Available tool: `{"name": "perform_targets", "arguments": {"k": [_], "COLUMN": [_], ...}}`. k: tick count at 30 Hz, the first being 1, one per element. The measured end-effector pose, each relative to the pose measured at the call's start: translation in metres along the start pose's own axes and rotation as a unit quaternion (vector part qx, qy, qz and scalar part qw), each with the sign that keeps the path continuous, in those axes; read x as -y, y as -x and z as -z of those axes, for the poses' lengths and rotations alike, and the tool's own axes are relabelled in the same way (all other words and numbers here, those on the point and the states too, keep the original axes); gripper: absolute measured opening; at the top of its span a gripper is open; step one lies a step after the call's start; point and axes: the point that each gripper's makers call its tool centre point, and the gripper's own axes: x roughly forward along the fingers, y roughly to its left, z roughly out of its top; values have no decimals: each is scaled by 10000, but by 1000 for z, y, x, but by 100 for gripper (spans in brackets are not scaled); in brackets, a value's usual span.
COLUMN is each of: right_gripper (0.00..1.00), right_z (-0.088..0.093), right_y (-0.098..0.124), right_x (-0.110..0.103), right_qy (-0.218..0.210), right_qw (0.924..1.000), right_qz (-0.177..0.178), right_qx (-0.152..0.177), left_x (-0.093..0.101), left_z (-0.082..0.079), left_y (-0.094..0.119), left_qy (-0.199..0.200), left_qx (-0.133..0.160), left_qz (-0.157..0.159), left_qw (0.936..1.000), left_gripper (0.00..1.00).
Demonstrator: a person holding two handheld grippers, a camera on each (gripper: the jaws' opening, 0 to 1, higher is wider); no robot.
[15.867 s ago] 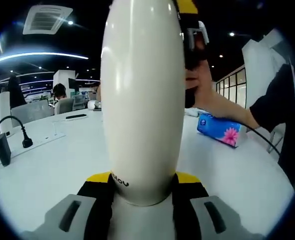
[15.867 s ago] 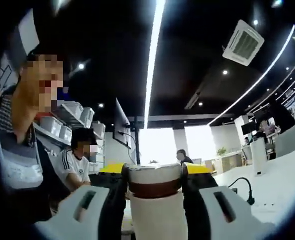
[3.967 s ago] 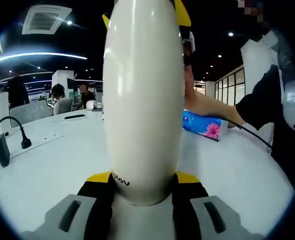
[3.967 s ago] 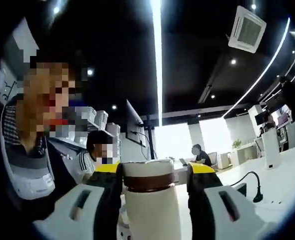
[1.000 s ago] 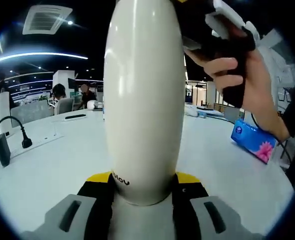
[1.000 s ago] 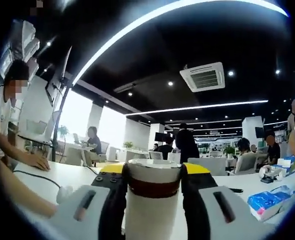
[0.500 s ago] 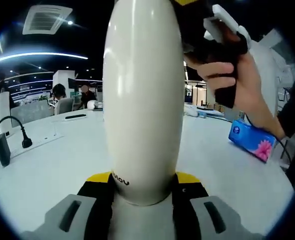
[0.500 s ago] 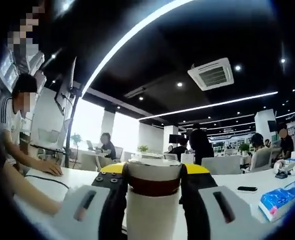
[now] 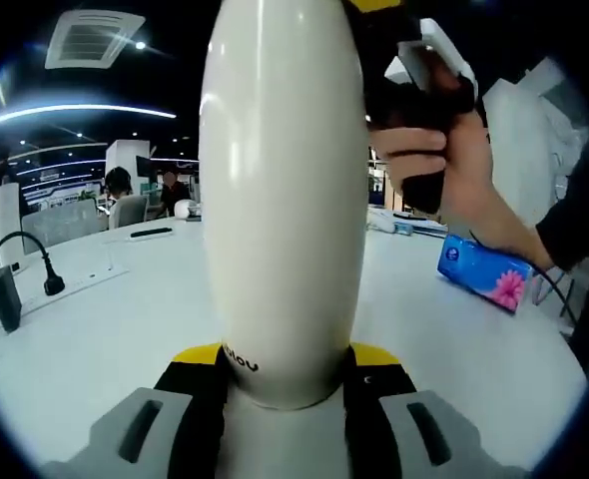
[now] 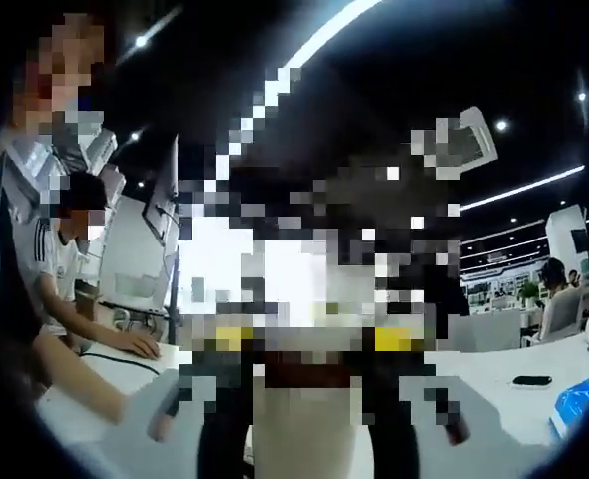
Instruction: Grasp the water cup twist off the cup lid place the cup lid on the table
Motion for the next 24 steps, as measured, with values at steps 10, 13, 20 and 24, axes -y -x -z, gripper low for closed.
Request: {"name": "perform_targets", "arguments": {"k": [10,13,20,24], "right_gripper": [45,45,45,45], "right_z": [0,-1,0,0], "right_y": [-1,-1,0,0], "right_x": [1,-1,-6,-6], "right_qy": [-489,-584,-1129,-1372], "right_qw": [9951,9916,9775,9694], "right_qz": [-837,-1135,-1744,-1994], "right_qx": [177,216,363,402], "left_x": [0,0,1,1], "left_z": [0,0,0,0], "left_y": [-1,-1,-1,-1], "left_qy": [1,0,-3,-5], "left_qx": [-2,1,7,12], "left_qz": [-11,-8,4,9], "left_qw": [10000,10000,10000,10000], "left_gripper": [47,47,47,47]}}
